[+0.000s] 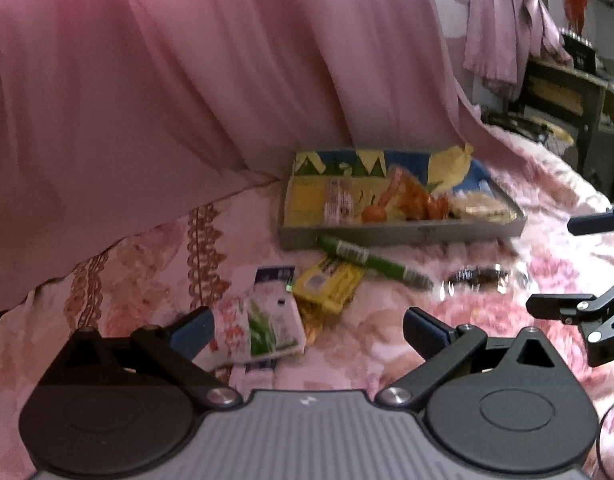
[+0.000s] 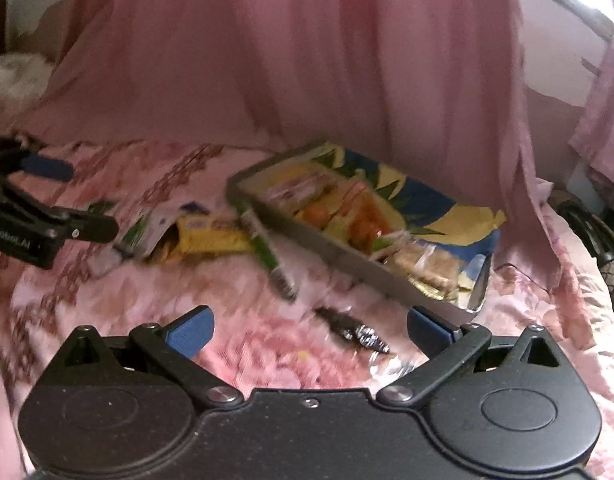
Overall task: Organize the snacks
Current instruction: 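Withdraw both tools from the tray, then reach the left tool toward the white bag printed with green vegetables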
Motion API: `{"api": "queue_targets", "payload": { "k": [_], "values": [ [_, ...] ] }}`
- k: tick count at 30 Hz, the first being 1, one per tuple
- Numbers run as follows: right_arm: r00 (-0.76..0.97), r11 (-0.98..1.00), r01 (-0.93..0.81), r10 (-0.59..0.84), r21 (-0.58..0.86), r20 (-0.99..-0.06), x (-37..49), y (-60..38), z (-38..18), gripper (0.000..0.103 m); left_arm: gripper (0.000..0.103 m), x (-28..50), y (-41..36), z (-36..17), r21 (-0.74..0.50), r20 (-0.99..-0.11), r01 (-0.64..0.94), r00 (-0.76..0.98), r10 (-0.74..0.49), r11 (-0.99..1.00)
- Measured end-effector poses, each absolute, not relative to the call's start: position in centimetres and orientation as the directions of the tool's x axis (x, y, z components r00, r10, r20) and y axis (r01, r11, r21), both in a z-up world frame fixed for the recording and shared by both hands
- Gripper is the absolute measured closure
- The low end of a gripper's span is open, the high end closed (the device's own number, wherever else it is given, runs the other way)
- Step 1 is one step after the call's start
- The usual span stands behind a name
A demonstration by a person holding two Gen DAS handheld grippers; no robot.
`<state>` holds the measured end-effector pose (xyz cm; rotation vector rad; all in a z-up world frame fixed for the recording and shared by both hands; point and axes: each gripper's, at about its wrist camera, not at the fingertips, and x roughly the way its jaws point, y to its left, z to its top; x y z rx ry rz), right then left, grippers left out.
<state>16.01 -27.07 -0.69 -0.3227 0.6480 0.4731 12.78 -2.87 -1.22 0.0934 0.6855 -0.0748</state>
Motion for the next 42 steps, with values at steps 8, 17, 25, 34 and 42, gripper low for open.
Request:
{"api": "queue_targets", "payload": {
  "k": [8, 17, 25, 34, 42],
  "values": [
    [0.662, 0.793, -0.593, 0.383, -0.139, -0.644, 15.1, -26.2, -1.0, 0.001, 0.000, 11.7, -2.5, -1.9, 0.113, -0.685, 0.050, 0.727, 0.042, 0.992],
    [0.605, 0.716, -0.683, 0.440, -0.147, -0.663, 14.5, -24.2, -2.3, 0.001, 0.000, 11.6, -1.9, -2.4, 0.141, -0.709, 0.004, 0.699, 0.098, 0.990],
    [0.571, 0.685, -0.715, 0.456, -0.142, -0.682, 14.9, -23.0, -3.4, 0.001, 0.000, 12.3, -1.5, -3.0, 0.135, -0.745, -0.023, 0.657, 0.117, 0.991],
    [0.569, 0.685, -0.717, 0.472, -0.126, -0.673, 16.1, -21.5, -4.2, 0.001, 0.000, 13.4, 1.4, -3.0, 0.036, -0.796, -0.132, 0.596, 0.108, 0.991],
    [0.550, 0.706, -0.707, 0.513, -0.041, -0.658, 18.1, -20.3, -5.3, 0.001, 0.000, 16.4, 7.3, -3.0, -0.179, -0.872, -0.291, 0.490, -0.014, 0.940]
  ]
}}
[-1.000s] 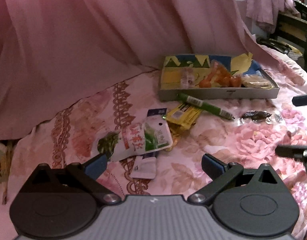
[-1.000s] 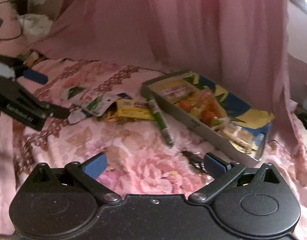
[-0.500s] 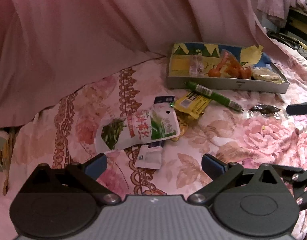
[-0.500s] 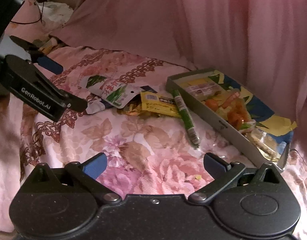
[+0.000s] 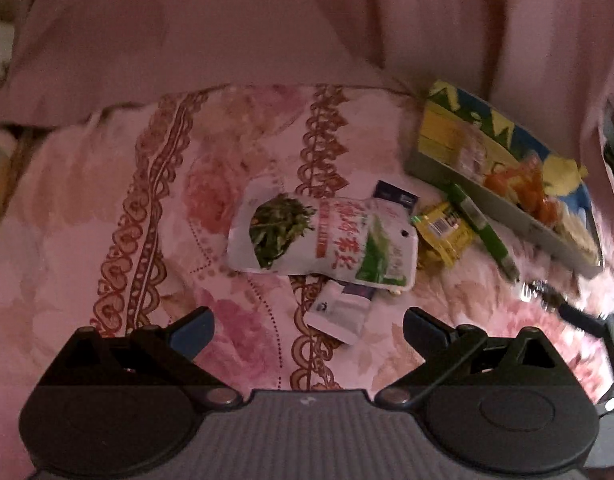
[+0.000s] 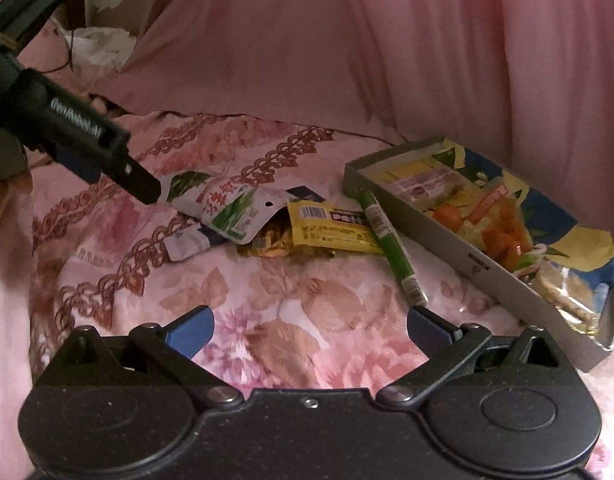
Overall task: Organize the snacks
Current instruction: 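Reach the left tool toward the white bag printed with green vegetables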
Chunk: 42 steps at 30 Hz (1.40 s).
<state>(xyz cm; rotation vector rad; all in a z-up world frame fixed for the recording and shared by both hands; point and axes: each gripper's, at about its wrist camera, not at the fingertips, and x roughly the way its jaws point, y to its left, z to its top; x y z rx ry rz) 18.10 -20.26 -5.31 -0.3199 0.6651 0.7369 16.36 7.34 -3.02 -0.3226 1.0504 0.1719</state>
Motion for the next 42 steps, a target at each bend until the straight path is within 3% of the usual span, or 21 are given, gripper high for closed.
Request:
{"api": "queue_targets", "payload": {
  "k": [5, 10, 14, 24, 29, 35, 42],
  "values": [
    [0.515, 0.698, -0.716, 0.549, 0.022, -0.658, 19.1, -19.3, -6.0, 0.001, 0.000, 19.3, 9.0, -3.0, -0.171, -0.889, -0.269, 0.456, -0.031, 0.948],
    [0.453, 0.665, -0.742, 0.592, 0.086, -0.667, 19.5, -17.7, -6.8, 0.001, 0.000, 22.4, 9.4, -3.2, -0.048, -0.870, -0.149, 0.492, 0.032, 0.988],
    [0.411, 0.649, -0.747, 0.622, 0.144, -0.666, 19.6, -16.0, -7.1, 0.001, 0.000, 24.6, 9.4, -3.9, -0.114, -0.858, -0.023, 0.506, -0.087, 0.993],
    [0.344, 0.673, -0.696, 0.618, 0.250, -0.707, 21.1, -9.8, -8.7, 0.001, 0.000, 25.5, 8.3, -4.1, 0.041, -0.743, 0.296, 0.647, -0.169, 0.954],
    [0.375, 0.710, -0.654, 0.606, 0.263, -0.702, 21.3, -7.8, -8.3, 0.002, 0.000, 25.1, 9.5, -4.0, 0.018, -0.723, 0.491, 0.608, -0.328, 0.871],
    [0.433, 0.775, -0.576, 0.559, 0.260, -0.707, 21.5, -6.6, -8.6, 0.003, 0.000, 25.9, 10.1, -4.2, 0.019, -0.790, 0.661, 0.470, -0.394, 0.750],
    [0.495, 0.805, -0.583, 0.459, 0.110, -0.738, 20.5, -4.9, -9.1, 0.006, 0.004, 25.8, 8.3, -7.4, 0.092, -0.883, 0.775, 0.354, -0.310, 0.625]
  ]
}}
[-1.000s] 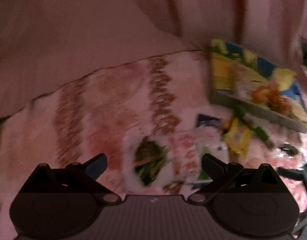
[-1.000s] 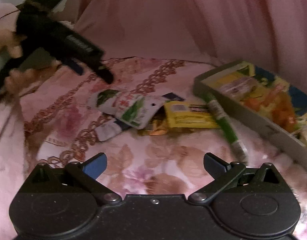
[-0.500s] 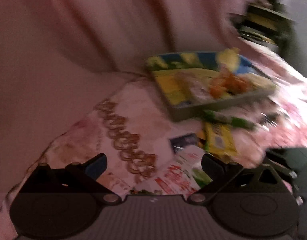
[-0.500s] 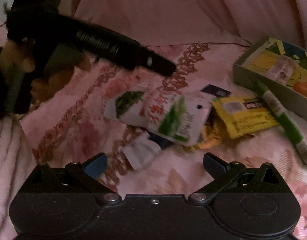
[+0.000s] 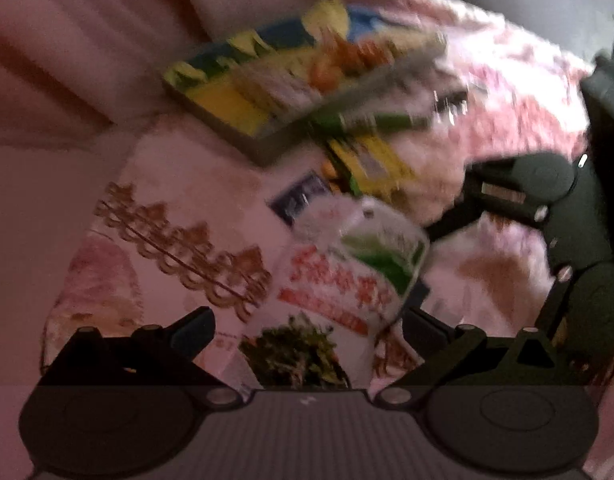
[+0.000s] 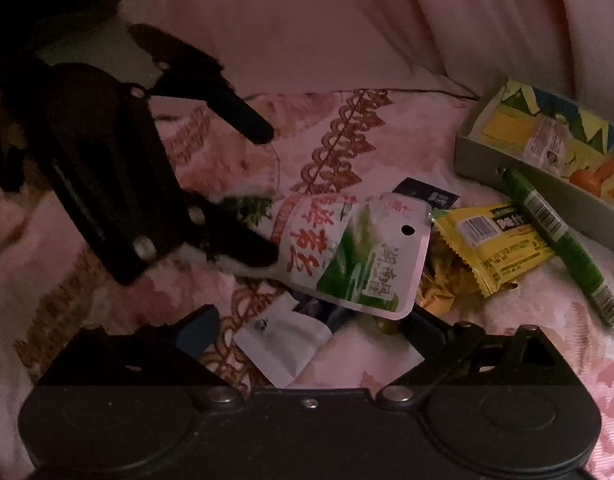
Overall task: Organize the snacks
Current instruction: 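Grasp the white seaweed bag with the left tool while the right tool grasps the dark purple tube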
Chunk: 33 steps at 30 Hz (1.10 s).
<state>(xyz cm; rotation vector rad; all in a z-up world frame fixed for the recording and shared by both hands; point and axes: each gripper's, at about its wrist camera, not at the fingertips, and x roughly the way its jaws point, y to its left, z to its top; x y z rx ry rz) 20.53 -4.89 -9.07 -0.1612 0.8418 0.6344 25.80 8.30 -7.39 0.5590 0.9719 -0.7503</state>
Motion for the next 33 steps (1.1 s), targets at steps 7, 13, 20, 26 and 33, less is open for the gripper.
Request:
{"api": "queue_targets", "payload": {
  "k": [7, 13, 20, 26, 33],
  "values": [
    [0.512, 0.812, -0.579, 0.431, 0.072, -0.743, 20.5, -5.5, -9.0, 0.032, 0.020, 26.3, 7.8, -9.2, 0.079, -0.923, 0.774, 0.295, -0.247, 0.628],
    [0.471, 0.789, -0.608, 0.444, 0.084, -0.762, 20.3, -6.4, -8.6, 0.058, 0.030, 26.9, 8.8, -8.5, 0.023, -0.922, 0.672, 0.300, -0.244, 0.740],
    [0.471, 0.814, -0.557, 0.472, 0.164, -0.745, 21.0, -6.6, -8.8, 0.043, 0.030, 28.4, 9.9, -8.3, -0.051, -0.915, 0.512, 0.320, -0.245, 0.858],
    [0.521, 0.830, -0.544, 0.447, 0.120, -0.727, 21.9, -4.3, -9.0, 0.026, 0.025, 29.6, 8.7, -9.0, -0.040, -0.924, 0.509, 0.309, -0.226, 0.860],
    [0.527, 0.835, -0.548, 0.387, 0.046, -0.757, 22.2, -5.1, -8.7, 0.056, 0.030, 30.0, 8.5, -9.1, -0.061, -0.928, 0.409, 0.312, -0.202, 0.910]
  ]
}}
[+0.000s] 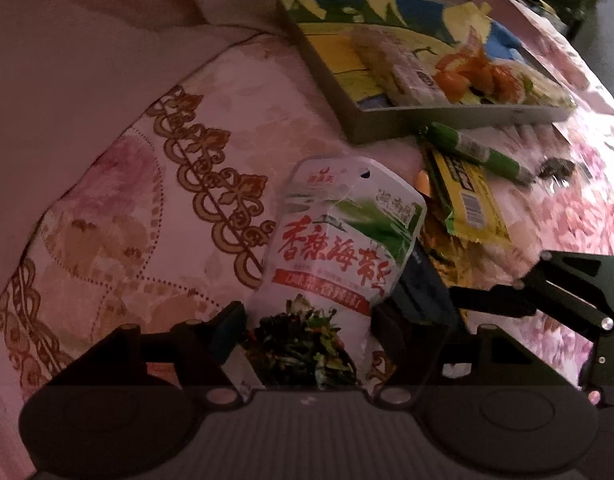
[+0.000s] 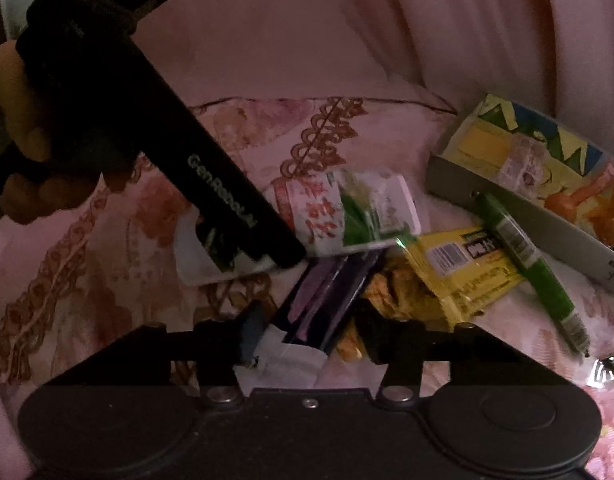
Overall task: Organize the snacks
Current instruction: 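Grasp the white seaweed bag with the left tool while the right tool grasps the dark purple tube, then carry the seaweed bag and purple tube into the grey tray and open both tools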
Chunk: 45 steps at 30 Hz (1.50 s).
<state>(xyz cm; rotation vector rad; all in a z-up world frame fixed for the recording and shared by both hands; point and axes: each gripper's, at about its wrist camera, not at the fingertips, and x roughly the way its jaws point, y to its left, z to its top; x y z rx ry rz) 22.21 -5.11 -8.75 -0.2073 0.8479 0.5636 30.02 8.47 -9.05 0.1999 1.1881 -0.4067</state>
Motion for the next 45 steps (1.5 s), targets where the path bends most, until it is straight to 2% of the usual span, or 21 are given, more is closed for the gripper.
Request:
{"api": "queue_targets", "payload": {
  "k": [4, 9, 12, 18, 22, 25, 29, 32, 38, 45],
  "values": [
    [0.492, 0.815, -0.579, 0.374, 0.026, -0.786, 21.4, -6.6, -8.6, 0.062, 0.034, 29.5, 8.0, -9.0, -0.074, -0.937, 0.335, 0.300, -0.180, 0.939],
    [0.446, 0.784, -0.620, 0.358, 0.005, -0.820, 19.6, -9.1, -8.4, 0.064, 0.034, 28.1, 7.0, -9.0, -0.097, -0.950, 0.239, 0.268, -0.162, 0.966],
    [0.436, 0.771, -0.637, 0.356, -0.004, -0.826, 18.9, -10.2, -8.2, 0.062, 0.034, 27.3, 6.9, -9.0, -0.145, -0.940, 0.186, 0.279, -0.194, 0.972],
    [0.471, 0.807, -0.591, 0.345, 0.000, -0.812, 20.1, -9.2, -8.5, 0.051, 0.028, 27.1, 6.2, -9.1, -0.106, -0.935, 0.197, 0.314, -0.165, 0.975],
    [0.489, 0.825, -0.565, 0.335, 0.000, -0.806, 20.7, -8.4, -8.9, 0.051, 0.026, 27.1, 6.0, -9.3, -0.098, -0.933, 0.189, 0.325, -0.156, 0.977],
    [0.504, 0.811, -0.584, 0.322, -0.041, -0.801, 20.1, -8.4, -8.8, 0.063, 0.036, 26.9, 5.6, -9.0, -0.080, -0.932, 0.186, 0.335, -0.140, 0.979],
    [0.509, 0.798, -0.598, 0.311, -0.070, -0.803, 19.1, -9.0, -8.6, 0.068, 0.046, 26.4, 5.6, -8.5, -0.109, -0.929, 0.125, 0.341, -0.146, 0.986],
    [0.520, 0.771, -0.625, 0.293, -0.123, -0.802, 18.2, -9.4, -8.2, 0.070, 0.054, 25.8, 6.2, -8.2, -0.187, -0.920, 0.049, 0.341, -0.193, 0.981],
    [0.511, 0.709, -0.685, 0.301, -0.170, -0.805, 16.3, -10.7, -6.8, 0.071, 0.057, 23.9, 7.2, -7.6, -0.303, -0.900, -0.065, 0.348, -0.263, 0.951],
    [0.559, 0.679, -0.698, 0.319, -0.227, -0.765, 13.7, -13.0, -5.1, 0.072, 0.057, 21.0, 7.1, -5.2, -0.359, -0.847, -0.045, 0.436, -0.305, 0.932]
  ]
}}
